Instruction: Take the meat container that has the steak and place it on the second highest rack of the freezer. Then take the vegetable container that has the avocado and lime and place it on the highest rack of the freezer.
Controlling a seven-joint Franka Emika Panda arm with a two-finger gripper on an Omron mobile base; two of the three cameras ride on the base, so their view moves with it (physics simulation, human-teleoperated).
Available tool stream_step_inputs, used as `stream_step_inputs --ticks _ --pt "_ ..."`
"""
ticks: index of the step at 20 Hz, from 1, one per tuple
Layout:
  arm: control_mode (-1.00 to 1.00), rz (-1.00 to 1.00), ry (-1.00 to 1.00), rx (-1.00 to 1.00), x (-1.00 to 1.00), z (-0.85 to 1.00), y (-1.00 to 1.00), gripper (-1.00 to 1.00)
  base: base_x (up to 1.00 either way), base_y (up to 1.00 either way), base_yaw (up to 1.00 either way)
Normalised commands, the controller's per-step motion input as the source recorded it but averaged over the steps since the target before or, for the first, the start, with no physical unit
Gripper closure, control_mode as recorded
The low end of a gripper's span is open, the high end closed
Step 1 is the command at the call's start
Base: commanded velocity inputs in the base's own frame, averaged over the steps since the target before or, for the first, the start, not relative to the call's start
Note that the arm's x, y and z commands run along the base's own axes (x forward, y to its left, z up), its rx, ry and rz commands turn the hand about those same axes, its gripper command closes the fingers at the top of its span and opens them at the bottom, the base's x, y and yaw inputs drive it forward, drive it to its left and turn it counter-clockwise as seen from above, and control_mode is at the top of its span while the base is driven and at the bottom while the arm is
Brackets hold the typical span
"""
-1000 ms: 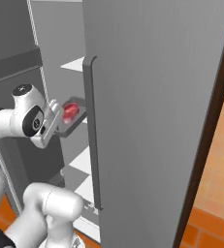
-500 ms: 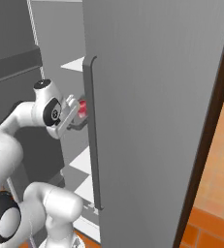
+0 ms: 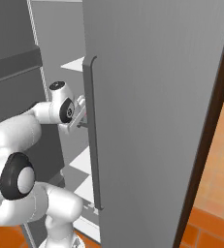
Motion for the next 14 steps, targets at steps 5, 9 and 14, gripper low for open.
stream_step_inputs --ticks 5,9,14 --pt "-1.00 0.00 0.00 0.00 0.53 -0.13 -0.09 1.00 0.00 0.00 0.00" --pt "-1.00 0.00 0.00 0.00 0.67 -0.02 -0.17 1.00 0.00 0.00 0.00" --pt "-1.00 0.00 0.00 0.00 0.43 -0.36 -0.06 1.00 0.00 0.00 0.00"
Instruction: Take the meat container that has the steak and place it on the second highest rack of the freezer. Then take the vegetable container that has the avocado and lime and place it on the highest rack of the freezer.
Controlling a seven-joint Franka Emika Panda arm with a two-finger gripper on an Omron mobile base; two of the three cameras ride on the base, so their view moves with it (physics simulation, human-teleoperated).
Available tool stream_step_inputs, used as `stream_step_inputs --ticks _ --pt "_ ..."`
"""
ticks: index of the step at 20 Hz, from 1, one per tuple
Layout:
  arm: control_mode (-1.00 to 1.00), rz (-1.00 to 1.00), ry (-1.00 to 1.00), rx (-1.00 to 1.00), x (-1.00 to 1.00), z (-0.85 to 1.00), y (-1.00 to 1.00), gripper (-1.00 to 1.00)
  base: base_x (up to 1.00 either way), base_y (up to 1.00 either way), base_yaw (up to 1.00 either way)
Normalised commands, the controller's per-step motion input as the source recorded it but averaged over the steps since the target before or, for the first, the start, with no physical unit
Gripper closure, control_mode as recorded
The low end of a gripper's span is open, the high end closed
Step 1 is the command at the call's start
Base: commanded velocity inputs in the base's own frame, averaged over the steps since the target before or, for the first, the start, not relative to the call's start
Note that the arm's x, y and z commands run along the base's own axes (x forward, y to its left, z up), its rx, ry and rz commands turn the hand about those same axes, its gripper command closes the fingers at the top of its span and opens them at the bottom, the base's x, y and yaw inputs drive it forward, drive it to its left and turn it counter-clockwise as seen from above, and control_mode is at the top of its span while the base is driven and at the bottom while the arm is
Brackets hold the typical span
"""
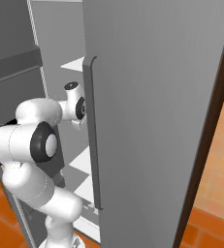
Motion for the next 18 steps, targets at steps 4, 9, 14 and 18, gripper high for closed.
stream_step_inputs --ticks 4,9,14,18 --pt "-1.00 0.00 0.00 0.00 0.18 -0.45 0.00 1.00 0.00 0.00 0.00" --pt "-1.00 -0.03 -0.02 0.00 0.30 -0.05 0.00 1.00 0.00 0.00 0.00" --pt "-1.00 -0.06 -0.02 0.00 0.55 -0.01 -0.01 1.00 0.00 0.00 0.00" --pt "-1.00 -0.07 0.00 0.00 0.56 -0.13 0.00 1.00 0.00 0.00 0.00"
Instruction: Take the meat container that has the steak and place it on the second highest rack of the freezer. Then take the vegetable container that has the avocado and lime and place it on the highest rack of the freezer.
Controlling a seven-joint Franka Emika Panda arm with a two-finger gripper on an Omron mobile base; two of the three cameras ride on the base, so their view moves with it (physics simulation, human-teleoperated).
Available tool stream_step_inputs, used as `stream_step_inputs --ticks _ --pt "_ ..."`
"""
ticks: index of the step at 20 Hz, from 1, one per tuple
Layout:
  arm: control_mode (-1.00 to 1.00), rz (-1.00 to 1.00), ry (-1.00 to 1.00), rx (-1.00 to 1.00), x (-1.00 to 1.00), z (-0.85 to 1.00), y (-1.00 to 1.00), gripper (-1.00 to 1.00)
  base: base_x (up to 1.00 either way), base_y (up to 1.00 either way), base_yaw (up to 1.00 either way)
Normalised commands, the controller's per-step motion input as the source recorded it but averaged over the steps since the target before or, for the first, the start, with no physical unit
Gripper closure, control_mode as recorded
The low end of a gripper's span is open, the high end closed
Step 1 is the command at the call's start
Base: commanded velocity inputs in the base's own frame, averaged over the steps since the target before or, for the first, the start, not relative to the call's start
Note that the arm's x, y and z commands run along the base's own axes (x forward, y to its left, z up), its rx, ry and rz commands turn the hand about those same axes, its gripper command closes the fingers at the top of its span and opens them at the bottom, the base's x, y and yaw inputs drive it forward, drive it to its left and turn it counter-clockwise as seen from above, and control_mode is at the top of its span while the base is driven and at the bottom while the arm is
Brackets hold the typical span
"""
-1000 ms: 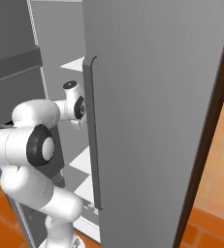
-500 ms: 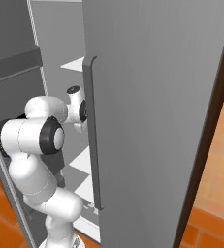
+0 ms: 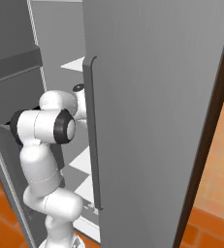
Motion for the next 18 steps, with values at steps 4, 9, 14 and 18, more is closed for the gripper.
stream_step_inputs --ticks 4,9,14,18 --pt "-1.00 -0.05 0.00 0.00 0.30 -0.40 0.00 1.00 0.00 0.00 0.00" --pt "-1.00 -0.01 0.00 0.00 0.05 -0.05 0.00 1.00 0.00 0.00 0.00" --pt "-1.00 0.00 0.00 0.00 0.00 0.00 0.00 -1.00 0.00 0.00 0.00" --pt "-1.00 0.00 0.00 0.00 0.00 0.00 0.00 -1.00 0.00 0.00 0.00"
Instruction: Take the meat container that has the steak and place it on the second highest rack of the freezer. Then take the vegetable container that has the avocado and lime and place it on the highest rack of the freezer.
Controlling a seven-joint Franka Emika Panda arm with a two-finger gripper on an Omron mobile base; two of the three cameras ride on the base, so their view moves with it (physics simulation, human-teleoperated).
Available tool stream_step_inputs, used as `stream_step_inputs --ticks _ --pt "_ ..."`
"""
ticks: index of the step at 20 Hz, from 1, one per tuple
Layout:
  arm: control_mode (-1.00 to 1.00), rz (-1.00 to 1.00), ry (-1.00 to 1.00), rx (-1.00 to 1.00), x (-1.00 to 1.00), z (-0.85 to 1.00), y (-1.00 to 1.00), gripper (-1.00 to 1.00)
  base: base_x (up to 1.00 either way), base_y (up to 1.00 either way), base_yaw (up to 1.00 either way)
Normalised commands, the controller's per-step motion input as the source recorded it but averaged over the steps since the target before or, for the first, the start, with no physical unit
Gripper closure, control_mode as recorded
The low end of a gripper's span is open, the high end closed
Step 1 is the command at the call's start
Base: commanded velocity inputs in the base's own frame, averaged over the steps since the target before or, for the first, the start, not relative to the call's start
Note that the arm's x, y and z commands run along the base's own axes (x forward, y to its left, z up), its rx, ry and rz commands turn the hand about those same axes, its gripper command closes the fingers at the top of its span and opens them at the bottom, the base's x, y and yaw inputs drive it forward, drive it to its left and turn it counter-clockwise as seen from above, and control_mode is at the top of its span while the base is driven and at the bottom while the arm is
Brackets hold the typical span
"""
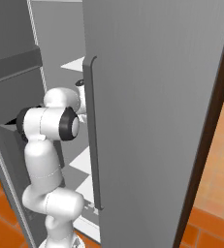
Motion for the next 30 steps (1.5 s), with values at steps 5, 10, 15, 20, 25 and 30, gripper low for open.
stream_step_inputs --ticks 5,10,15,20,25,30 --pt "-1.00 0.00 0.00 0.00 0.00 0.00 0.00 -1.00 0.00 0.00 0.00" --pt "-1.00 0.00 -0.02 0.00 -0.61 0.08 -0.07 -1.00 0.00 0.00 0.00" --pt "-1.00 0.00 0.00 0.00 -0.66 0.47 -0.03 -1.00 0.00 0.00 0.00" --pt "-1.00 0.03 0.00 0.00 -0.87 0.24 0.02 -1.00 0.00 0.00 0.00" --pt "-1.00 0.08 0.05 0.00 -0.97 0.43 0.01 -1.00 0.00 0.00 0.00" --pt "-1.00 0.10 0.05 0.00 -1.00 0.20 0.17 -1.00 0.00 0.00 0.00"
